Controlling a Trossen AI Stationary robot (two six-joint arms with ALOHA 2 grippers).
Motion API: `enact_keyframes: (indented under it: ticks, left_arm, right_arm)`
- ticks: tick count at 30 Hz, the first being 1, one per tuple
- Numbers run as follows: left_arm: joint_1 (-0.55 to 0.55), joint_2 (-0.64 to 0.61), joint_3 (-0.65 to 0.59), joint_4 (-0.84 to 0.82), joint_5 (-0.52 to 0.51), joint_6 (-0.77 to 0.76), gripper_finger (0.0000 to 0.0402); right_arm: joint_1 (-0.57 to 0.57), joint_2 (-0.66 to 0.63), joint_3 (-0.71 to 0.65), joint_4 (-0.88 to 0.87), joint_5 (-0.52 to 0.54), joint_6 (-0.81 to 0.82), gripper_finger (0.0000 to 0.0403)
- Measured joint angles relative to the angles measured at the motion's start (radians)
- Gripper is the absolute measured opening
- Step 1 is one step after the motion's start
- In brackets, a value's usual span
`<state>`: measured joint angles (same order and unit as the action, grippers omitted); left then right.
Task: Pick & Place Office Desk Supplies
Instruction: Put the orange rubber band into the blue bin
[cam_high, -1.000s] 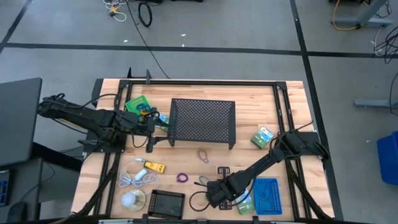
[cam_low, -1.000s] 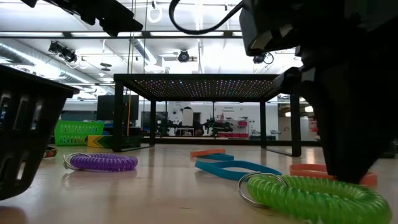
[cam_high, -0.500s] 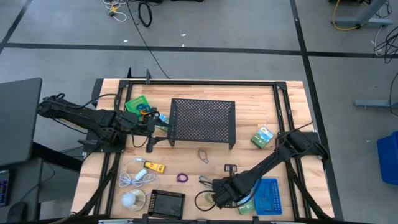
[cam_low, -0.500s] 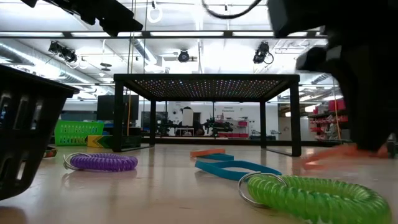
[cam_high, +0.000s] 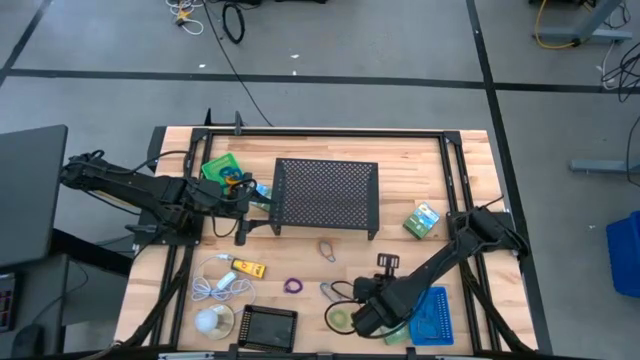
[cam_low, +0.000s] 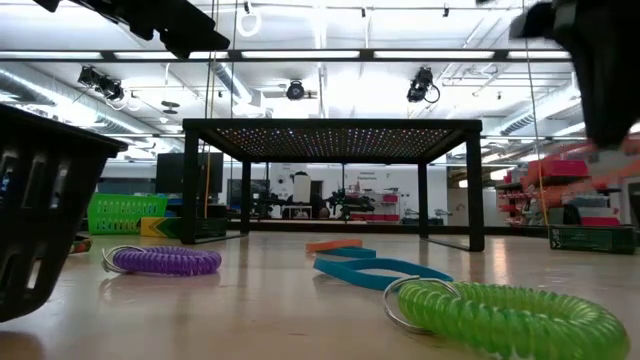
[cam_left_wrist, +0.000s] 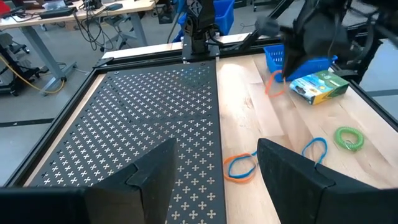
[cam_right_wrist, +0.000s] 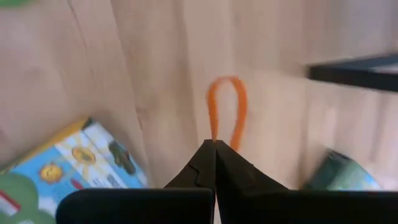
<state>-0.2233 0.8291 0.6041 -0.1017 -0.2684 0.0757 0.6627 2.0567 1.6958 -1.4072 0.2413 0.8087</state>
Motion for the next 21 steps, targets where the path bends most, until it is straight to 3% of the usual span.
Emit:
enact_keyframes:
  ticks: [5,9,21]
  left_arm:
    - [0.000,0.000,0.000,0.000,0.000,0.000,0.0229]
    - [0.000,0.000,0.000,0.000,0.000,0.000,0.0229]
    - [0.000,0.000,0.000,0.000,0.000,0.012,0.0229]
  right_arm:
    - [0.026,-0.002,0.116,-0.160,0.013,0.083,0.0000]
    - [0.052,-0.002,0.153,-0.162,-0.030,0.120,0.0000]
    - [0.127,-0.003,0.051,-0.164,-0.311,0.320,0.0000]
